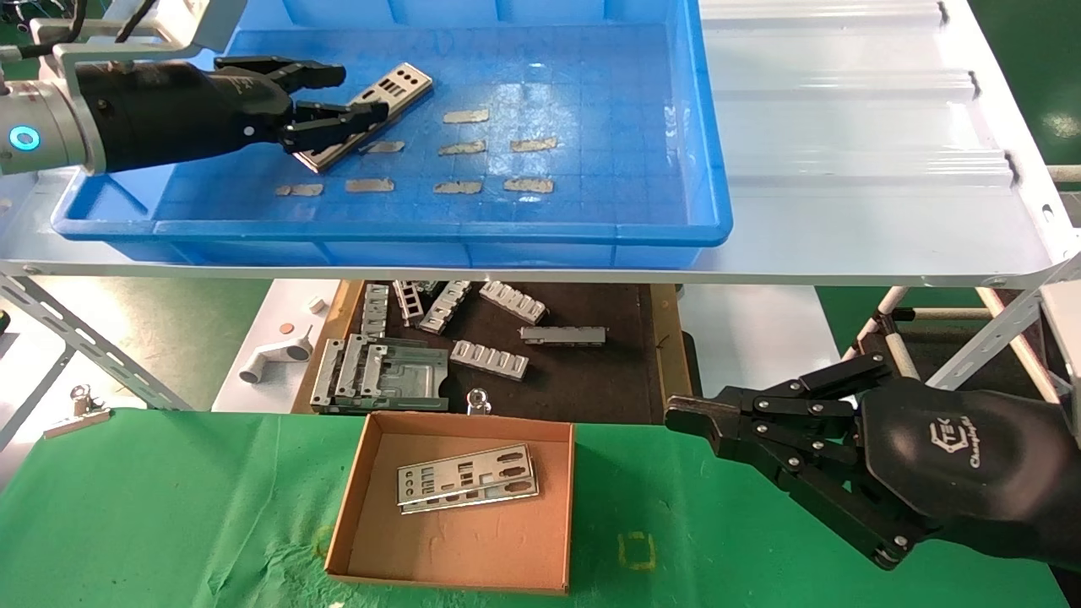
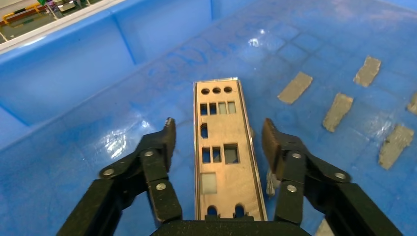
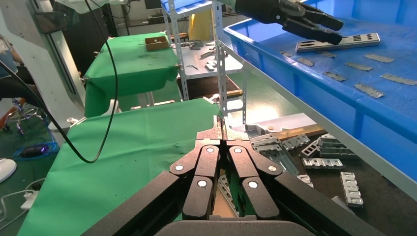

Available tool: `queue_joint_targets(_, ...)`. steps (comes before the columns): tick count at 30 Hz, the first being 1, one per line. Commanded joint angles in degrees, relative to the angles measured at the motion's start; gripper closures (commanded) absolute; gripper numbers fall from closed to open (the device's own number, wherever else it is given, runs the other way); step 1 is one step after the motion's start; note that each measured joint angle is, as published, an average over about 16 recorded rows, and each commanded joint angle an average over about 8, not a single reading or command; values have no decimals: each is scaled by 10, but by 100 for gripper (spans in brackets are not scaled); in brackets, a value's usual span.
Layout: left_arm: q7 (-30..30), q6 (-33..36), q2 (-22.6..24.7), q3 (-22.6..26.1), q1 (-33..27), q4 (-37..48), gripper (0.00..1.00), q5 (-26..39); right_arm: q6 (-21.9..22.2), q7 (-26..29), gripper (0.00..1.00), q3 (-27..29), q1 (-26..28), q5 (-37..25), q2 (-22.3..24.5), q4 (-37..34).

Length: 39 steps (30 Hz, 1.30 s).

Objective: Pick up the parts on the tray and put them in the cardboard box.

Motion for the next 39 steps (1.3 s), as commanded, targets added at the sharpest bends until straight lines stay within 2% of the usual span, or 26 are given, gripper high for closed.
queue_joint_targets(1,1,1,-1,1,0,0,0,2,0,0,100,0,0,0,0,0)
queue_joint_targets(3,1,1,-1,1,1,1,5,2,0,0,100,0,0,0,0,0)
queue_joint_targets(5,-1,2,0,1,2,2,20,1,0,0,100,0,0,0,0,0)
queue_joint_targets(10,-2,-1,0,-1,2,2,78,-1,0,0,100,0,0,0,0,0)
queue_joint_targets(11,-2,-1,0,-1,2,2,87,-1,0,0,100,0,0,0,0,0)
queue_joint_targets(13,-2,-2,0,-1,1,2,97,-2,0,0,100,0,0,0,0,0)
queue_joint_targets(15,-2,-2,0,-1,2,2,100,-2,0,0,100,0,0,0,0,0)
queue_joint_targets(39,-4,6,-4,-3,4,1,100,-4,0,0,100,0,0,0,0,0)
